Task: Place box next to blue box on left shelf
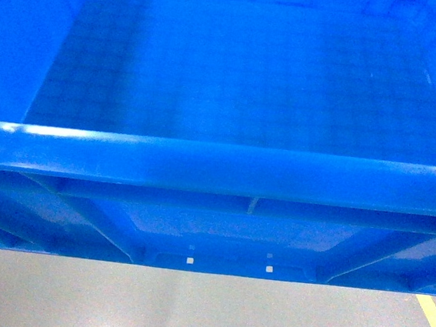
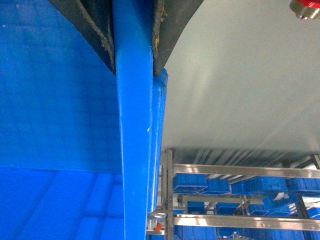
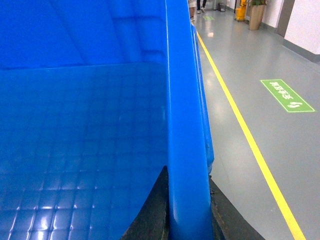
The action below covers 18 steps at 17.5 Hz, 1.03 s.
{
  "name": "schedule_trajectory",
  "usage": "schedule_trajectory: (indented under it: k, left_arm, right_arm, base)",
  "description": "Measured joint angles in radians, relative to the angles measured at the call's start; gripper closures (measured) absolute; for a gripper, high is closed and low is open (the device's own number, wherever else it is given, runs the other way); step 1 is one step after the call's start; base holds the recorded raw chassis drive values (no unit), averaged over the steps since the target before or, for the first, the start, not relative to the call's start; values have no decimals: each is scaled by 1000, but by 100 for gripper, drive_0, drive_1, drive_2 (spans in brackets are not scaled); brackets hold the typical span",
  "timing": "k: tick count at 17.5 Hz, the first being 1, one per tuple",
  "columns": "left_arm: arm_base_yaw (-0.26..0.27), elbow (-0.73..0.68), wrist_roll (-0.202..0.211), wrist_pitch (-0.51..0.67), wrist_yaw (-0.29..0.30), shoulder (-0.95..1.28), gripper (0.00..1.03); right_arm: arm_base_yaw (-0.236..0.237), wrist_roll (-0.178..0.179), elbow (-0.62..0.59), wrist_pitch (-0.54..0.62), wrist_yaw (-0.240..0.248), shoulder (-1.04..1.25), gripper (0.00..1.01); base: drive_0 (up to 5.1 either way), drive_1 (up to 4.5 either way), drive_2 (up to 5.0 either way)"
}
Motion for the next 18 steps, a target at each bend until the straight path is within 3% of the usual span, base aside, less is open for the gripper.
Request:
schedule_trajectory:
  k: [18]
  left_arm:
    - [0,0,0,-7,0,1,92]
  right_arm:
    - [0,0,0,-4,0,5,93]
  base:
    - [-2,410,-414]
